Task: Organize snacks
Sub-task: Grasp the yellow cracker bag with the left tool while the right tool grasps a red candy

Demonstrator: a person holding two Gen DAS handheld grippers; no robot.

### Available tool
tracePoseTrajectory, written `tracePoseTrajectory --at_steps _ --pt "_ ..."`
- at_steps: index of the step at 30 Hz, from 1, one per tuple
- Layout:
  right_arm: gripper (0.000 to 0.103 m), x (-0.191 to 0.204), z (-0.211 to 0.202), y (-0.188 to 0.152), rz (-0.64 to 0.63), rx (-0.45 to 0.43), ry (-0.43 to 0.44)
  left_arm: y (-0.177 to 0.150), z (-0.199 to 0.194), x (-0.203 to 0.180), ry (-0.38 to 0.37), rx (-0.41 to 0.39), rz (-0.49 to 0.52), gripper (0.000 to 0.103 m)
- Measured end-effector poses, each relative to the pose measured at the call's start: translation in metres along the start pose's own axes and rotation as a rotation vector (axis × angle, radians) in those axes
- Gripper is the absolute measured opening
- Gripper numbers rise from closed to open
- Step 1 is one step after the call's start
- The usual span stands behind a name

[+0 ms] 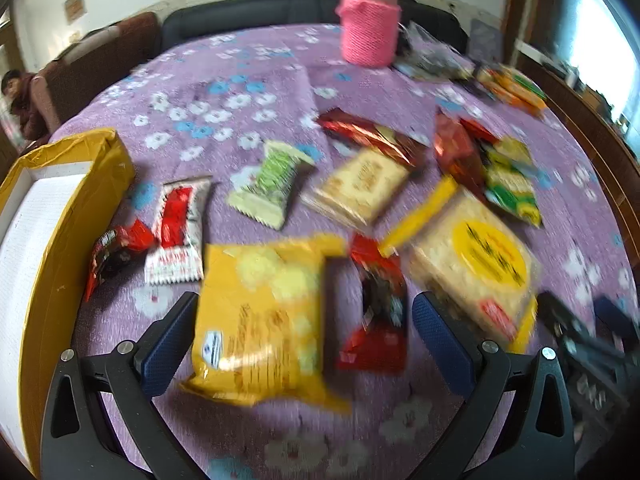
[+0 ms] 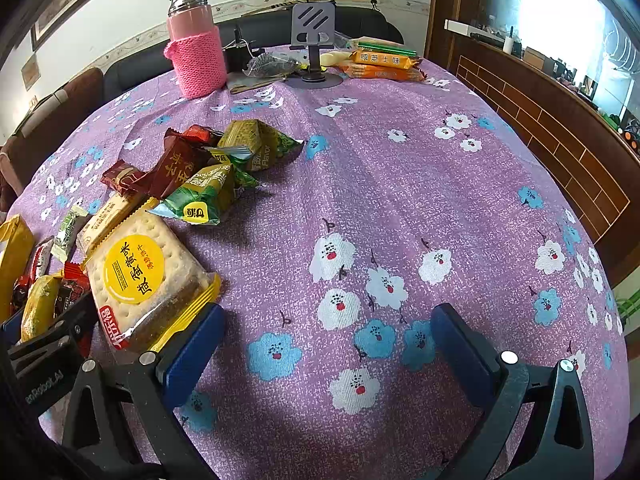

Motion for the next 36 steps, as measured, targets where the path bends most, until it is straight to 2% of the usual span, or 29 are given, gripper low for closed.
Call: tracePoseTrajectory --at_steps 1,6,8,10,12,14,15,16,18,20,22,23,25,26,27,28,30,32,36 --pt "0.103 0.0 0.0 -0.001 0.002 0.005 0.004 -0.003 -0.002 -0.002 -0.013 0.023 0.018 0.103" --pt "0.103 -0.005 -0.007 0.003 -0.041 0.073 0.029 -0.013 -0.006 -0.008 -0.04 0.034 0.079 0.103" --pt "0.103 -0.007 -0.01 -0.004 -0.061 0.069 0.041 -0.018 -0.01 -0.008 -0.069 0.048 0.099 0.103" --pt "0.103 -0.008 -0.01 -0.006 -0.09 0.072 0.052 -0.024 -0.022 -0.001 -0.127 0.049 0.07 0.099" --pt "0.103 -0.004 -0.012 -0.01 -0.114 0.081 0.06 -0.026 -0.048 0.008 -0.131 -0.029 0.07 0.097" --pt "0.097 -0.001 -0.011 -0.012 -0.12 0.081 0.063 -0.027 -0.09 0.022 -0.101 -0.171 0.082 0.097" --pt "0.093 -0.002 -0.016 -0.013 -0.119 0.072 0.08 -0.029 -0.119 0.034 -0.093 -0.264 0.077 0.097" --pt "0.091 0.0 -0.023 -0.012 -0.121 0.051 0.109 -0.03 -0.138 0.042 -0.091 -0.324 0.07 0.097" --pt "0.091 0.006 -0.045 -0.009 -0.149 -0.03 0.155 -0.031 -0.173 0.061 -0.098 -0.432 0.054 0.103" --pt "0.092 0.018 -0.072 -0.005 -0.193 -0.151 0.199 -0.033 -0.193 0.082 -0.102 -0.491 0.033 0.103" --pt "0.094 0.038 -0.089 -0.005 -0.243 -0.212 0.287 -0.029 -0.189 0.1 -0.083 -0.452 -0.002 0.103" --pt "0.093 0.048 -0.091 -0.004 -0.267 -0.197 0.314 -0.026 -0.182 0.107 -0.073 -0.42 -0.013 0.103" --pt "0.089 0.077 -0.09 -0.008 -0.325 -0.13 0.402 -0.028 -0.172 0.114 -0.112 -0.391 -0.028 0.1" --pt "0.086 0.093 -0.089 -0.011 -0.342 -0.098 0.461 -0.029 -0.166 0.116 -0.139 -0.371 -0.034 0.09" --pt "0.077 0.106 -0.085 -0.013 -0.353 -0.063 0.488 -0.03 -0.16 0.114 -0.166 -0.348 -0.033 0.076" --pt "0.066 0.116 -0.08 -0.016 -0.358 -0.033 0.496 -0.03 -0.153 0.112 -0.199 -0.319 -0.033 0.072" --pt "0.057 0.135 -0.066 -0.018 -0.356 0.019 0.5 -0.03 -0.142 0.109 -0.222 -0.286 -0.045 0.072" --pt "0.057 0.148 -0.051 -0.017 -0.337 0.04 0.457 -0.033 -0.137 0.105 -0.236 -0.265 -0.051 0.072" --pt "0.048 0.158 -0.024 -0.016 -0.305 0.087 0.408 -0.03 -0.116 0.099 -0.308 -0.183 -0.086 0.072"
Point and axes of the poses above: each gripper's, at about its wrist camera, not at the fingertips, and z roughly the way its jaws point, x to its left, y to its top, the point moved 7 cm from there along z, roughly the way its jaws point, and after that the axes turned 8 degrees about x, right-handed, at the moved point
